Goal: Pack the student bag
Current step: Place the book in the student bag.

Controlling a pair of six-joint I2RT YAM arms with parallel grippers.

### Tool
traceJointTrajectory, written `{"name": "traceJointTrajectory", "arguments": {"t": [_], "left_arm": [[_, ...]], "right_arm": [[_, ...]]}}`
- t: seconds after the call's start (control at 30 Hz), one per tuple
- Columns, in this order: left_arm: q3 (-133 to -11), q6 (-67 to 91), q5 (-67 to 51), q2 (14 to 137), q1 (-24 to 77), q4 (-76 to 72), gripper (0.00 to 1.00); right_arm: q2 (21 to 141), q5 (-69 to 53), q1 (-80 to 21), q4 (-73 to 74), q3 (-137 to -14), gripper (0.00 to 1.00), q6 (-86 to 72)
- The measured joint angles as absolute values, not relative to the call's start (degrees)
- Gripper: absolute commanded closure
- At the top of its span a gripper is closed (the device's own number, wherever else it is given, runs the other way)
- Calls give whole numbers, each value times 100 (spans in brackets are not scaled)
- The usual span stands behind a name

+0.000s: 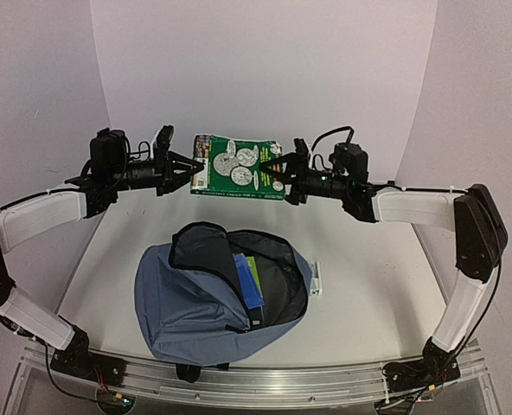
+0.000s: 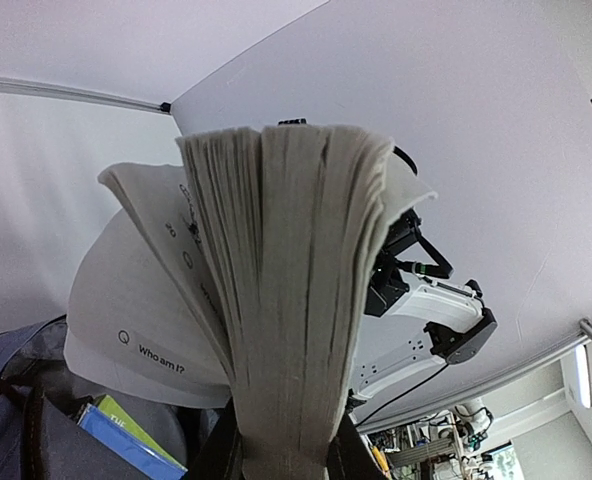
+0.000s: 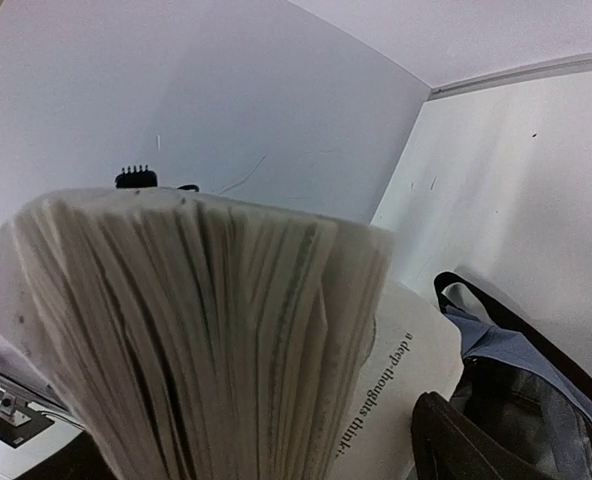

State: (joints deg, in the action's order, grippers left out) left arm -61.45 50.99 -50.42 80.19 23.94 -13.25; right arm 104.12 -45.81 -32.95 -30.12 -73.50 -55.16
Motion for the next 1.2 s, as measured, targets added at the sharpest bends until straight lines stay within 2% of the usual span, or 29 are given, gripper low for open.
{"name": "traceJointTrajectory", "arguments": {"t": [0.3, 0.5, 0.57, 0.83, 0.93, 1.07, 1.1, 1.2], "left_arm": [[-6145, 4526, -4623, 7702, 2409, -734, 100], [-6145, 4475, -4632, 7701, 2410, -660, 100], [-6144, 4490, -4643, 7701, 2410, -690, 100], [-6112, 4765, -4849, 7817, 2405, -1016, 100], [-6022, 4879, -4940, 7875, 2408, -1148, 100], [-5944, 4999, -5017, 7883, 2405, -1229, 100], [-5944, 5031, -5044, 7883, 2402, -1279, 100], [-5944, 5116, -5124, 7883, 2401, -1408, 100]], "right_arm": [[10302, -4171, -3289, -2884, -7101, 3, -5630], [10248, -4263, -3294, -2843, -6973, 5, -5765], [10248, -4396, -3321, -2857, -6973, 9, -5824], [10212, -4625, -3475, -3086, -6987, 39, -6031], [10161, -4596, -3481, -3277, -6987, 45, -6104], [10076, -4564, -3482, -3512, -6984, 49, -6208], [10057, -4558, -3482, -3576, -6983, 53, -6216], [10008, -4547, -3481, -3788, -6973, 74, -6276]]}}
